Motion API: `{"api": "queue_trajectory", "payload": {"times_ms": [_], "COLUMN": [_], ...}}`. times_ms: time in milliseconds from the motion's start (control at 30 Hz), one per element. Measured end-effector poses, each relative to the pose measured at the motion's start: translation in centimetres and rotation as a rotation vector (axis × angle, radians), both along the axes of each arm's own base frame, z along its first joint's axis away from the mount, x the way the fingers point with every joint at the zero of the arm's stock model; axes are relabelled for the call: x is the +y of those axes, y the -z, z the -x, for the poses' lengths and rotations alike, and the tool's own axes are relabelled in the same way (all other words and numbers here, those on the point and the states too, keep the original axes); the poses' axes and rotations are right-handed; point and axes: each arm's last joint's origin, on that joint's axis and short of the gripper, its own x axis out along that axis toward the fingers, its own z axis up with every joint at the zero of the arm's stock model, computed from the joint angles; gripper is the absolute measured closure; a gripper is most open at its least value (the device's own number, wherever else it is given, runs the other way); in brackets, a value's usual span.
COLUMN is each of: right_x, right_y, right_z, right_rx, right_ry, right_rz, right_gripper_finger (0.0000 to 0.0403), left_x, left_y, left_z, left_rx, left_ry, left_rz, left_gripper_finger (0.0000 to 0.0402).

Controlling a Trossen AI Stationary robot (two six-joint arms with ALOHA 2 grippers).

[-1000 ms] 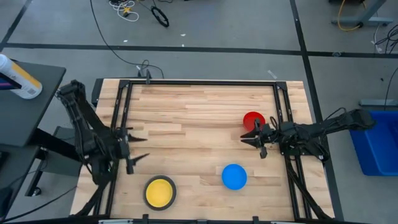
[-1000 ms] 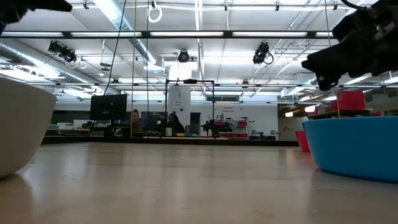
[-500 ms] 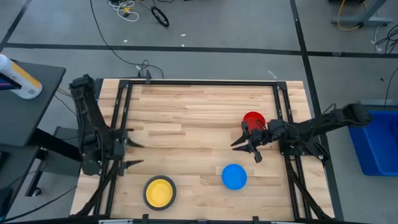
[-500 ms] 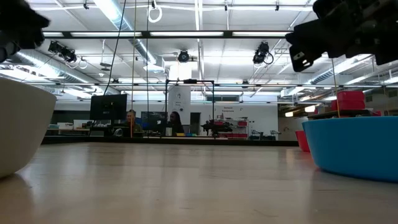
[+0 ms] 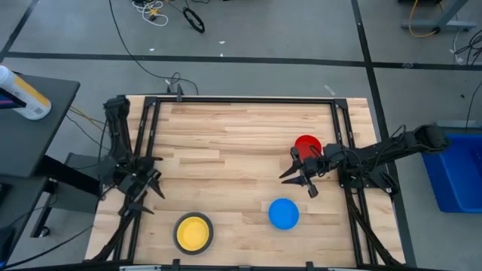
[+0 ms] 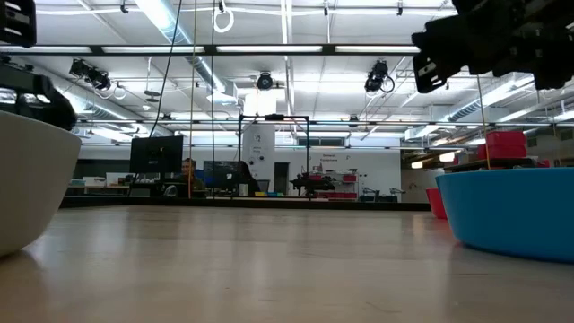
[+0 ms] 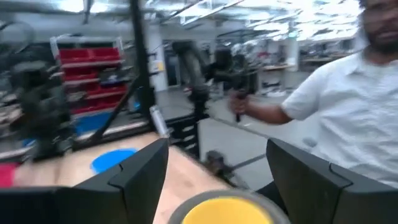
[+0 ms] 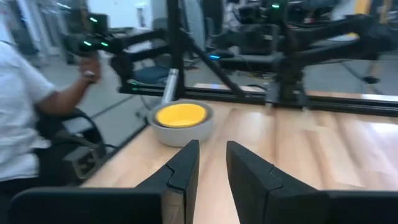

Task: Nest bowls inside each other
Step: Stack the red bowl on the yellow bowl

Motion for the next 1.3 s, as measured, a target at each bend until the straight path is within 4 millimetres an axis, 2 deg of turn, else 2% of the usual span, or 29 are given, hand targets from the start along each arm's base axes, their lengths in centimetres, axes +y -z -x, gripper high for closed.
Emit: {"api": "queue_trajectory", "payload": {"times_ms": [267, 400, 533, 633, 833, 1000, 1300], "right_x": [0.1, -0.1, -1.1, -2.2, -4.1, -4.3, -4.4], "right_y": [0.0, -0.1, 0.3, 1.2, 3.2, 2.9, 2.6], "right_z": [0.1, 0.0, -0.1, -0.1, 0.6, 0.5, 0.3], "right_rx": [0.006, -0.005, 0.034, 0.147, 0.374, 0.333, 0.340], "right_ry": [-0.045, 0.009, 0.094, 0.157, 0.288, 0.293, 0.347], "right_rz": [-0.026, -0.015, -0.017, -0.040, -0.085, -0.071, -0.286], "right_gripper_finger": [0.0312, 0.0313, 0.0316, 0.0314, 0.0311, 0.0313, 0.0315], "left_x": [1.5, 2.7, 4.3, 5.7, 7.9, 9.1, 9.9], "left_y": [0.3, 0.9, 1.0, 1.1, 1.3, 1.6, 1.9], "left_z": [-1.9, -3.4, -4.7, -5.3, -5.7, -5.9, -6.0], "left_rx": [-0.001, 0.049, 0.056, 0.061, 0.088, 0.121, 0.157], "left_ry": [0.017, -0.023, -0.043, -0.085, -0.085, -0.108, -0.128], "left_rz": [0.013, 0.005, -0.006, -0.012, -0.025, -0.017, -0.015], "left_gripper_finger": [0.0124, 0.0124, 0.0124, 0.0124, 0.0124, 0.0124, 0.0124]}}
